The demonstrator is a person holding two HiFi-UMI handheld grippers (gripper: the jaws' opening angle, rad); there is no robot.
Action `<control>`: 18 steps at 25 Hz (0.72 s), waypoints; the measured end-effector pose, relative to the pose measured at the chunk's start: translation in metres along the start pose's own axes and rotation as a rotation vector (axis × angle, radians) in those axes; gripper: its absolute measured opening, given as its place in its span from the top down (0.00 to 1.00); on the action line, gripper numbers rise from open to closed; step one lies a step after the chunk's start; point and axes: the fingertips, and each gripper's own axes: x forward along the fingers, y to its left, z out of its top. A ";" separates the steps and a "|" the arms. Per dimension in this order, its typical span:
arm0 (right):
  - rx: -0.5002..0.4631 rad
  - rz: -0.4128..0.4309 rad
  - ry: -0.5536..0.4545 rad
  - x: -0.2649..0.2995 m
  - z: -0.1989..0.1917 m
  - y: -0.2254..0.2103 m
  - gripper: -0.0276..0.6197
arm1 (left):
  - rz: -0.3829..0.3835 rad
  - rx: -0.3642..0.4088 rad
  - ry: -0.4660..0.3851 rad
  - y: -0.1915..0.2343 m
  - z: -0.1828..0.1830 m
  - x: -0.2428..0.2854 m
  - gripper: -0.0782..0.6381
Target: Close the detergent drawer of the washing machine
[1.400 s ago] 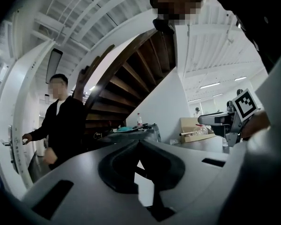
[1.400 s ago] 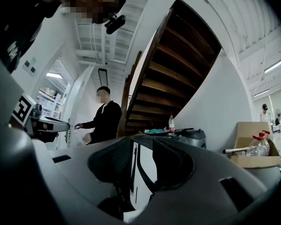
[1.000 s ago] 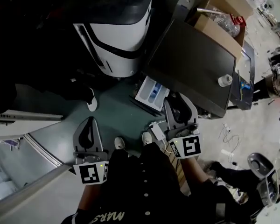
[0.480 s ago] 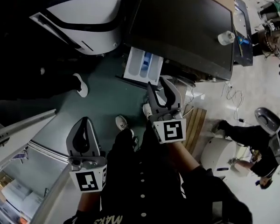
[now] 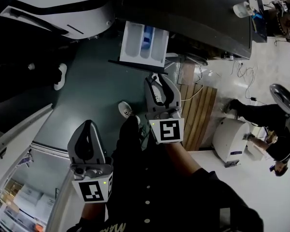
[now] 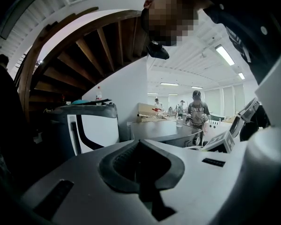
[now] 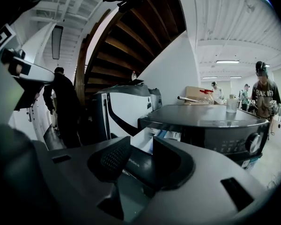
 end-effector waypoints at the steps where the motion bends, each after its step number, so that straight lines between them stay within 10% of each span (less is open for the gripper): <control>1: 0.004 -0.008 0.011 -0.001 -0.007 0.001 0.73 | -0.003 -0.003 0.009 0.000 -0.004 0.000 0.87; 18: 0.099 -0.147 0.142 0.002 -0.078 -0.009 0.72 | -0.042 -0.033 0.094 -0.006 -0.043 -0.001 0.87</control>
